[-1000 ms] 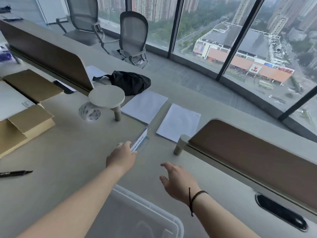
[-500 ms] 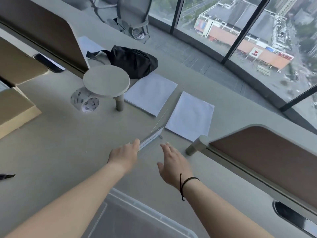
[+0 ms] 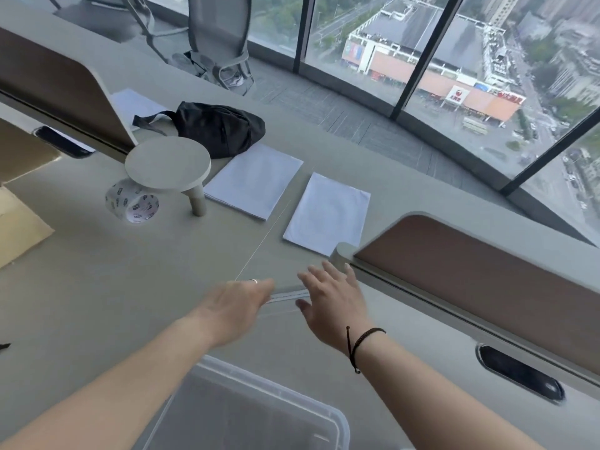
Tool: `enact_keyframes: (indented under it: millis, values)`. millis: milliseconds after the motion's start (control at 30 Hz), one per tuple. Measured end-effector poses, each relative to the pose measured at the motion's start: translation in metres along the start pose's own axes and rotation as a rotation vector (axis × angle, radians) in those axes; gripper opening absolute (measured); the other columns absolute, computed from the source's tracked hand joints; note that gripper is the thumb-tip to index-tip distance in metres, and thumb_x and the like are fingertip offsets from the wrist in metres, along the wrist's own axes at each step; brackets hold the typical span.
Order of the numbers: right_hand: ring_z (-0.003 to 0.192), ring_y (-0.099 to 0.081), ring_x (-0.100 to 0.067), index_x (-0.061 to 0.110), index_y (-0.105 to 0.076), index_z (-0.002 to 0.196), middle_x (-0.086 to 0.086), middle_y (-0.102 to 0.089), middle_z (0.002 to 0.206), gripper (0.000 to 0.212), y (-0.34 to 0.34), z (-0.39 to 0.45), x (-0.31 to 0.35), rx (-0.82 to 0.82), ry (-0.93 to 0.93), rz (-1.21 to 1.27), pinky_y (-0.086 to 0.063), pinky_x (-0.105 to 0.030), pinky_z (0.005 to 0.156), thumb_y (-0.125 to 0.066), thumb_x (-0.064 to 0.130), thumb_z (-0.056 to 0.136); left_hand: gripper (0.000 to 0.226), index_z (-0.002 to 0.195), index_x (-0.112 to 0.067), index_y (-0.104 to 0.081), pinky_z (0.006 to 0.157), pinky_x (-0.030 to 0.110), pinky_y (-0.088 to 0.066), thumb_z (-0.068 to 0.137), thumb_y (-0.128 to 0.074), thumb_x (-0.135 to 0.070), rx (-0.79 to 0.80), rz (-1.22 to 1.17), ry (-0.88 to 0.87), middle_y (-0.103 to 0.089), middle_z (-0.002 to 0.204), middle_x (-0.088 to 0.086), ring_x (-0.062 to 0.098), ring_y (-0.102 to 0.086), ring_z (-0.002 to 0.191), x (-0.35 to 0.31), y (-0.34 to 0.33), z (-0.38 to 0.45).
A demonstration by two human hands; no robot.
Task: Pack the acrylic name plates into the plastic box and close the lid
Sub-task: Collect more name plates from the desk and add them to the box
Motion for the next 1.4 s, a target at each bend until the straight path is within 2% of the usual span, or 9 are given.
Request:
enact_keyframes:
  millis: [67,167,267,367,500,833,967,1067,1400]
  values:
    - [0.121,-0.052,-0.021,0.025,-0.059,0.108,0.003,-0.068,0.108,0.025,0.026,-0.024,-0.006,-0.098,0.035,-0.051,-0.011,-0.055,0.118,-0.048,0.041,0.094,0.017,0.083,-0.024,-0.033,0.057,0.039,-0.036,0.099,-0.039,-0.023,-0.018,0.035,-0.112,-0.051,0.074,-0.002,0.029,-0.044,0.062,-0.04,0.015,-0.004]
    - [0.086,-0.064,-0.021,0.022,-0.059,0.085,0.004,-0.067,0.074,0.023,0.062,-0.065,-0.022,-0.205,0.043,-0.125,-0.021,-0.054,0.117,-0.048,0.04,0.093,0.022,0.08,-0.029,-0.027,0.056,0.038,-0.037,0.1,-0.036,-0.024,-0.018,0.082,-0.212,-0.038,0.066,-0.008,0.029,-0.043,0.061,-0.092,0.035,-0.013]
    - [0.079,-0.066,-0.027,0.022,-0.059,0.088,0.0,-0.07,0.08,0.026,0.091,-0.111,-0.041,-0.216,0.036,-0.044,-0.045,-0.036,0.085,-0.045,0.043,0.095,0.022,0.079,-0.027,-0.029,0.058,0.04,-0.041,0.1,-0.035,-0.025,-0.002,0.125,-0.276,-0.038,0.064,-0.008,0.028,-0.047,0.062,-0.144,0.05,-0.024]
    - [0.079,-0.064,-0.032,0.026,-0.055,0.105,-0.002,-0.071,0.089,0.025,0.115,-0.166,-0.061,-0.217,0.03,0.023,-0.045,-0.034,0.06,-0.04,0.045,0.097,0.012,0.089,-0.031,-0.037,0.061,0.044,-0.048,0.1,-0.038,-0.025,0.019,0.136,-0.378,-0.056,0.074,-0.005,0.029,-0.056,0.067,-0.214,0.055,-0.04]
    - [0.074,-0.063,-0.031,0.026,-0.056,0.103,-0.002,-0.07,0.088,0.027,0.131,-0.242,-0.093,-0.188,-0.017,0.036,-0.042,-0.035,0.057,-0.036,0.043,0.1,0.017,0.114,-0.038,-0.046,0.061,0.039,-0.048,0.101,-0.04,-0.027,0.056,0.177,-0.527,-0.066,0.09,-0.002,0.025,-0.061,0.075,-0.314,0.046,-0.063]
    - [0.064,-0.046,-0.034,0.019,-0.041,0.074,-0.002,-0.049,0.066,0.037,0.097,-0.432,-0.206,-0.14,-0.317,0.207,-0.04,-0.039,0.057,-0.036,0.046,0.099,0.025,0.088,-0.025,-0.053,0.06,0.035,-0.038,0.097,-0.044,-0.047,0.179,0.324,-0.678,-0.057,0.08,-0.005,0.019,-0.046,0.069,-0.493,-0.035,-0.099]
    - [0.064,-0.047,-0.032,0.019,-0.035,0.065,0.0,-0.043,0.058,0.039,0.063,-0.493,-0.238,-0.153,-0.478,0.369,-0.036,-0.04,0.057,-0.038,0.04,0.099,0.026,0.107,-0.028,-0.061,0.07,0.035,-0.048,0.094,-0.051,-0.049,0.074,0.117,-0.649,-0.066,0.095,-0.005,0.023,-0.062,0.083,-0.521,-0.054,-0.111]
    - [0.051,-0.039,-0.021,0.019,-0.034,0.063,0.0,-0.04,0.053,0.04,0.031,-0.532,-0.263,-0.204,-0.636,0.485,-0.029,-0.032,0.049,-0.04,0.035,0.099,0.05,0.142,-0.031,-0.037,0.087,0.038,-0.049,0.096,-0.049,-0.046,0.098,0.061,-0.501,-0.06,0.129,-0.003,0.024,-0.061,0.107,-0.512,-0.089,-0.117]
    - [0.069,-0.05,-0.025,0.019,-0.036,0.064,0.0,-0.05,0.07,0.031,-0.074,-0.567,-0.283,-0.051,-0.96,0.621,-0.034,-0.033,0.052,-0.035,0.01,0.093,0.083,0.152,-0.038,0.002,0.12,0.047,-0.011,0.085,-0.03,-0.077,0.501,0.313,-0.345,-0.003,0.163,-0.005,0.022,-0.005,0.149,-0.483,-0.246,-0.165]
Point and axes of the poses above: each hand's wrist, its own z-axis towards the middle knuckle, its own y-axis out of the back of the hand, x = y × z, the point moved 10 cm from there along z, towards the middle knuckle
